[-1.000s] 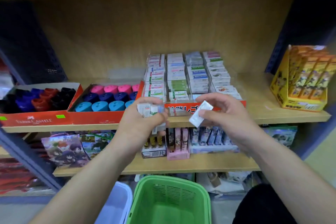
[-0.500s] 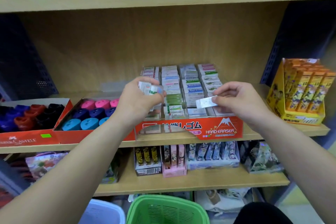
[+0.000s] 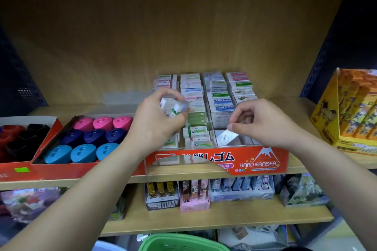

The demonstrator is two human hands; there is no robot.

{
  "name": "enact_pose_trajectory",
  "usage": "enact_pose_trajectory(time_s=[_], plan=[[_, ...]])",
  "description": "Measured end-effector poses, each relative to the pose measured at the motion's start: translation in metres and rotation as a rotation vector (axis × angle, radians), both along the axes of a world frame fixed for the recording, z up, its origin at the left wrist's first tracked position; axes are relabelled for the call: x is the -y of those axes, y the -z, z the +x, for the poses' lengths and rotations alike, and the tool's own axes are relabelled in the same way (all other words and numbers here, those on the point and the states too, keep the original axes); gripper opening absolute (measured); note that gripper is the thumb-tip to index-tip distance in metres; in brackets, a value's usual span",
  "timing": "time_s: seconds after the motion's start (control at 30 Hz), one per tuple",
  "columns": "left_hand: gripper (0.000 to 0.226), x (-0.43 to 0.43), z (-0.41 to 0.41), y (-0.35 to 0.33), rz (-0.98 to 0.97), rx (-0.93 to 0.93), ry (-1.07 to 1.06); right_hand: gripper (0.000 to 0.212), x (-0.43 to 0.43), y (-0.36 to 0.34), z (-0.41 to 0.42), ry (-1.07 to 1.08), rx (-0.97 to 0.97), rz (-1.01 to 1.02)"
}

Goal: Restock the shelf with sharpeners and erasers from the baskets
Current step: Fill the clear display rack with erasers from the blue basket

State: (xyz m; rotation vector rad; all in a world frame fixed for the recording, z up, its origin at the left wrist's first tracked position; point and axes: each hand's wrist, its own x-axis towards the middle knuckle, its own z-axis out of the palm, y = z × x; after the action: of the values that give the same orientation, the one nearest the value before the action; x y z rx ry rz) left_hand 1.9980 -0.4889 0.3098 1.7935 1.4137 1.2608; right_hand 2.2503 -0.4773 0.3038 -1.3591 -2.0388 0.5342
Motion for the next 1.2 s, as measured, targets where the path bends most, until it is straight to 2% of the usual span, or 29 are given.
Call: enact_pose_trajectory(time_s=[0.27, 0.33, 0.43, 0.57, 0.67, 0.77, 0.87, 0.93, 1.07, 1.2], plan=[[0.023, -0.002, -0.003, 0.002, -0.033, -0.007, 0.051, 0.011, 0.0, -0.006, -0.003, -0.01, 0.268, -0.028], [0.024, 0.001, -0.003, -0.001, -0.053, 0.024, 0.063, 0.009, 0.002, -0.008, -0.005, -0.01, 0.287, -0.031], [0.028, 0.003, -0.004, -0.007, -0.103, 0.14, 0.108, 0.011, 0.004, -0.008, -0.006, 0.052, 0.163, 0.004], [0.035, 0.017, 0.003, -0.014, -0.17, 0.309, 0.212, 0.009, 0.017, -0.012, -0.016, 0.043, -0.187, 0.075], [0.035, 0.032, 0.017, -0.011, -0.198, 0.372, 0.229, 0.016, 0.034, -0.017, -0.033, -0.097, -0.442, -0.05], [0.032, 0.038, 0.023, -0.006, -0.214, 0.471, 0.232, 0.014, 0.043, -0.018, -0.04, -0.12, -0.495, -0.089], [0.03, 0.045, 0.023, -0.006, -0.213, 0.551, 0.231, 0.012, 0.046, -0.018, -0.035, -0.104, -0.676, -0.183], [0.029, 0.049, 0.022, -0.006, -0.201, 0.559, 0.212, 0.015, 0.049, -0.018, -0.03, -0.105, -0.735, -0.237], [0.03, 0.051, 0.021, -0.009, -0.212, 0.492, 0.182, 0.026, 0.053, -0.02, -0.02, -0.086, -0.682, -0.235], [0.028, 0.047, 0.014, -0.01, -0.19, 0.295, 0.122, 0.009, 0.05, -0.023, -0.002, 0.073, -0.69, -0.208]])
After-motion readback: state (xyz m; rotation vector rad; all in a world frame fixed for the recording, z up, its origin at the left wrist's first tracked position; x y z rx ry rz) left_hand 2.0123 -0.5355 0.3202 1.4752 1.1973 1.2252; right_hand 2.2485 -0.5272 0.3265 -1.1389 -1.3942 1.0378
